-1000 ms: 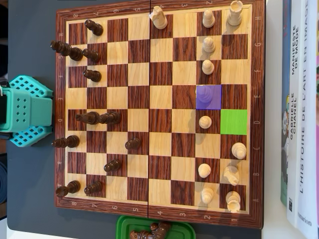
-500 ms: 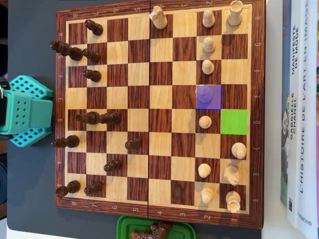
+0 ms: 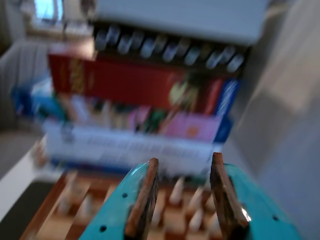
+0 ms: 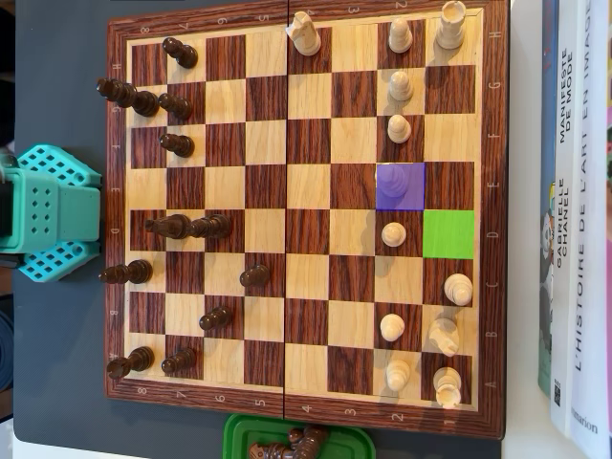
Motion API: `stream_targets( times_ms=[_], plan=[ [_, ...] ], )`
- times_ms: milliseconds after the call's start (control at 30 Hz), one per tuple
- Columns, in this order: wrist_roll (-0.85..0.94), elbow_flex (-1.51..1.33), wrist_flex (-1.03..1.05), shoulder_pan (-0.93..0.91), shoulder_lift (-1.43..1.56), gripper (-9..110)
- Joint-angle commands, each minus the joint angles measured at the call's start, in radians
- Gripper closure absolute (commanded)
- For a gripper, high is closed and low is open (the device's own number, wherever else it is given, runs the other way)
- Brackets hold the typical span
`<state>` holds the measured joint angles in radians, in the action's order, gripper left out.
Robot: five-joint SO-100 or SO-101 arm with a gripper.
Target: Play chess
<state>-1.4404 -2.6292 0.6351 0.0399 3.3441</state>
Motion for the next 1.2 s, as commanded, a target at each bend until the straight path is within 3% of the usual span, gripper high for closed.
stream_targets(
  times_ms=[0, 233, 433, 833, 1167],
  plan=[
    [0.006, 0.046, 0.129, 0.021, -0.009, 86],
    [0.005, 0.117, 0.35, 0.026, -0.117, 86],
    [0.005, 0.308, 0.517, 0.028, -0.42, 86],
    [-0.003, 0.729, 0.644, 0.132, -1.1, 86],
    [0.005, 1.173, 0.831, 0.107, -1.611, 86]
  ],
)
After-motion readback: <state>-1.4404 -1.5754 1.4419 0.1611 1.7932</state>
